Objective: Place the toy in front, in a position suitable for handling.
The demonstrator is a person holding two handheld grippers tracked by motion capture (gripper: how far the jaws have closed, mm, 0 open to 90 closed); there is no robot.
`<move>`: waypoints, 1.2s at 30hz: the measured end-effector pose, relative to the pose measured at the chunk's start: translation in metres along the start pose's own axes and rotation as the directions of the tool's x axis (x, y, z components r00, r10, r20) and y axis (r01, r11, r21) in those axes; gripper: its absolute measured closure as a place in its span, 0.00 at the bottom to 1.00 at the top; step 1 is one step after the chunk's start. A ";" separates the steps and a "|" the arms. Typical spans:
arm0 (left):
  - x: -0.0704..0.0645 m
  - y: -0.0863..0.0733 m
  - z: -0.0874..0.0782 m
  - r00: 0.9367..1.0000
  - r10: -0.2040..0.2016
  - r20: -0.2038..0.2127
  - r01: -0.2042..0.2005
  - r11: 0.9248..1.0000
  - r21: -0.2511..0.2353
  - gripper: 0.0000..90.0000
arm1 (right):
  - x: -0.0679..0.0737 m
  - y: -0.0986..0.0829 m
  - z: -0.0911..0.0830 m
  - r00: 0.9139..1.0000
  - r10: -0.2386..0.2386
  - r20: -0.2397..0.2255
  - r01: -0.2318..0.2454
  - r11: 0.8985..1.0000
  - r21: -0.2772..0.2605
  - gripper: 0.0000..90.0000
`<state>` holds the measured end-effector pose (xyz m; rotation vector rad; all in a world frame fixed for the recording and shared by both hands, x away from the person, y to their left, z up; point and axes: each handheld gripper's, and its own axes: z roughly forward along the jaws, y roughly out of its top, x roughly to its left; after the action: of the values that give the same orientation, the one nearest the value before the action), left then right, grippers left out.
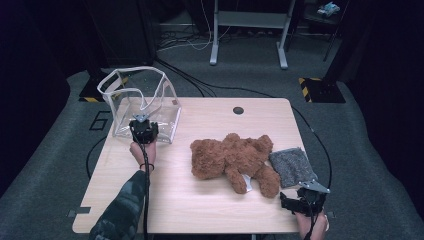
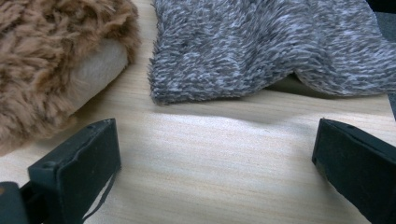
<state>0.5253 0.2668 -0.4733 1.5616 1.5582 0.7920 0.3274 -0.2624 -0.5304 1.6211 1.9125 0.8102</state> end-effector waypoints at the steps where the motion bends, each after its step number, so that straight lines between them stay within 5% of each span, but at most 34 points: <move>1: 0.000 0.000 0.001 1.000 0.006 0.000 -0.006 1.000 0.001 0.90 | 0.000 0.000 0.000 1.000 0.000 0.000 0.000 1.000 0.000 0.00; 15: 0.003 0.020 0.016 0.999 -0.023 0.037 0.021 0.998 0.054 0.90 | 0.000 0.000 0.000 1.000 0.001 0.000 -0.001 1.000 0.000 0.00; 36: 0.005 0.042 0.034 0.999 0.012 0.052 -0.017 0.995 0.097 0.90 | 0.000 0.000 0.000 1.000 0.001 0.000 -0.001 1.000 0.000 0.00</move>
<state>0.5762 0.2703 -0.4551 1.6524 1.5702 0.6878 0.3275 -0.2624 -0.5304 1.6222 1.9121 0.8109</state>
